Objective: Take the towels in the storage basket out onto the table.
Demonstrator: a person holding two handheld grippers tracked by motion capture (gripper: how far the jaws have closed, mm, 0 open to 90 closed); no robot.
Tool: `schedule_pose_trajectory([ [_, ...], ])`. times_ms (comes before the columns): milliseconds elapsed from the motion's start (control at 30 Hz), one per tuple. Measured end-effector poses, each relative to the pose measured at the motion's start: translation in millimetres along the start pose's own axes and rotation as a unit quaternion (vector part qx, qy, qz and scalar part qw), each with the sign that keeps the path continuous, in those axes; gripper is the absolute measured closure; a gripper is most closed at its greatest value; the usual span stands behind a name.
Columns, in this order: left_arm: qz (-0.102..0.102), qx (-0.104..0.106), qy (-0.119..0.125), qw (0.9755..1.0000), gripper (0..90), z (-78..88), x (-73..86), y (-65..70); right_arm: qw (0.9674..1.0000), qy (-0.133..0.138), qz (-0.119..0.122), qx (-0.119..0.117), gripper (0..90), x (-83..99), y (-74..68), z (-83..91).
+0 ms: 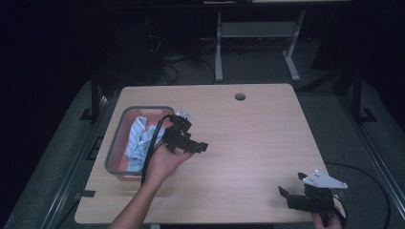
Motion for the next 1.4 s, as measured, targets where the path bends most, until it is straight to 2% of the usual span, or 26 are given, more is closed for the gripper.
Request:
schedule_pose_trajectory([
  [167, 0.001, -0.005, 0.003, 1.0, 21.8, 6.8, -5.6, -6.1, 1.0, 0.002, -0.004, 0.002, 13.8, -0.4, -0.1, 0.8],
  [200, -0.005, -0.01, 0.002, 0.9999, 21.8, 9.3, -6.8, -7.9, 1.0, 0.003, -0.002, 0.002, 13.8, -0.6, -0.1, 0.9],
  [333, -0.002, -0.02, 0.002, 0.9998, 21.7, 17.0, -9.9, -15.7, 1.0, 0.004, -0.002, 0.001, 13.8, -0.7, -0.2, 1.3],
  [433, 0.004, -0.027, 0.002, 0.9996, 21.8, 19.6, -10.2, -21.6, 1.0, 0.003, -0.003, 0.001, 13.8, -0.3, 0.0, 1.2],
  [500, 0.004, -0.028, 0.0, 0.9996, 21.9, 20.6, -10.3, -23.0, 1.0, 0.002, -0.003, 0.0, 13.8, -0.3, 0.0, 1.2],
  [700, 0.0, -0.045, -0.002, 0.999, 21.9, 26.3, -9.6, -32.9, 1.0, -0.002, -0.002, -0.001, 13.8, 1.4, 1.1, -0.5],
  [900, 0.018, -0.064, 0.001, 0.9978, 21.9, 36.6, -5.7, -49.1, 1.0, -0.001, -0.001, -0.004, 13.8, 1.5, 1.1, -0.7],
  [933, 0.024, -0.065, 0.0, 0.9976, 21.8, 40.9, -4.3, -55.1, 1.0, -0.002, -0.001, -0.003, 13.8, 1.9, 1.1, -1.0],
  [967, 0.024, -0.065, 0.0, 0.9976, 21.8, 40.9, -4.3, -55.1, 1.0, -0.002, -0.002, -0.004, 13.8, 2.1, 0.7, -1.1],
  [1133, 0.039, -0.083, 0.001, 0.9958, 21.7, 50.6, 1.5, -72.9, 1.0, -0.002, 0.0, -0.005, 13.8, 2.2, 0.5, -1.8],
  [1167, 0.039, -0.083, 0.001, 0.9958, 21.5, 50.6, 1.5, -72.9, 1.0, -0.002, 0.0, -0.005, 13.8, 2.2, 0.5, -1.8],
  [1200, 0.047, -0.09, 0.002, 0.9949, 21.6, 53.1, 4.6, -79.5, 1.0, -0.001, 0.001, -0.005, 13.8, 2.0, 0.6, -1.7],
  [1233, 0.047, -0.09, 0.002, 0.9949, 21.5, 53.1, 4.6, -79.5, 1.0, -0.001, 0.001, -0.005, 13.8, 2.0, 0.6, -1.7],
  [1267, 0.052, -0.095, -0.002, 0.9941, 21.5, 55.5, 8.7, -85.8, 1.0, -0.003, 0.0, -0.005, 13.8, 2.4, 0.2, -1.9],
  [1400, 0.06, -0.1, -0.003, 0.9931, 22.3, 59.5, 13.7, -92.2, 0.9999, -0.007, 0.005, -0.01, 13.8, 2.9, -1.9, -2.8],
])
Point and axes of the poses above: each handheld gripper's, and its own axes: z roughly backward along the jaws, x roughly out of its underside, y roughly to its right, the point moved 6 cm from there along -z, roughly forward along the jaws, and after that the axes turned 14 degrees about y, right-handed, at the moved point
